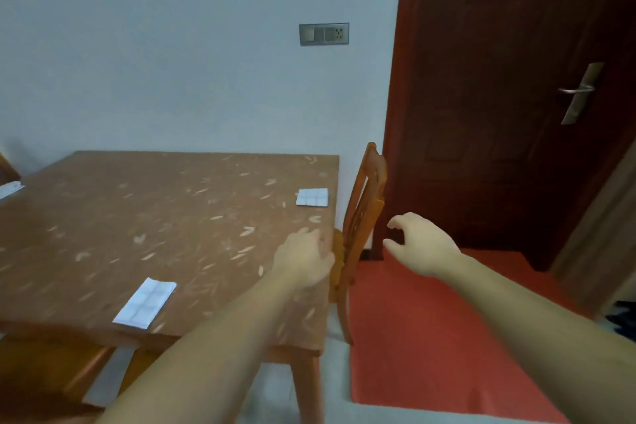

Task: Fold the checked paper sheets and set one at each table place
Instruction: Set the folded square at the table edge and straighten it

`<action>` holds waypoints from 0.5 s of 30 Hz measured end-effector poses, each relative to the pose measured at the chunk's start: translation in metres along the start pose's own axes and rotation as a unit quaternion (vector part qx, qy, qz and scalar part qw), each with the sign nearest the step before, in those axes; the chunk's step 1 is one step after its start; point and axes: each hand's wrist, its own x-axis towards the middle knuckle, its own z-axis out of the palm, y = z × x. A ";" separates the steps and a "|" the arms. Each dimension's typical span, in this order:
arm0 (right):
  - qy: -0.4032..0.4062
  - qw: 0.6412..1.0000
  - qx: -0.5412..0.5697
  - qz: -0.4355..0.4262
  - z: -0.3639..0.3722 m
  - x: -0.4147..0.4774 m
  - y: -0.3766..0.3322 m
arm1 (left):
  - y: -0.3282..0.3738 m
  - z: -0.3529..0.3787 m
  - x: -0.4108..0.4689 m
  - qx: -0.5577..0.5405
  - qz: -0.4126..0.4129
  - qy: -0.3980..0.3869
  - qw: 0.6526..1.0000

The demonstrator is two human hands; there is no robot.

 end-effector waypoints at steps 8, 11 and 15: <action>-0.063 0.995 -0.031 -0.065 -0.005 0.157 0.079 | 0.030 0.034 0.136 -0.044 -0.091 -0.005 0.995; -0.086 0.992 -0.029 -0.086 -0.011 0.211 0.100 | 0.037 0.034 0.181 -0.022 -0.123 -0.013 0.992; -0.094 0.985 -0.033 -0.142 -0.017 0.285 0.129 | 0.045 0.035 0.242 0.000 -0.181 0.021 0.983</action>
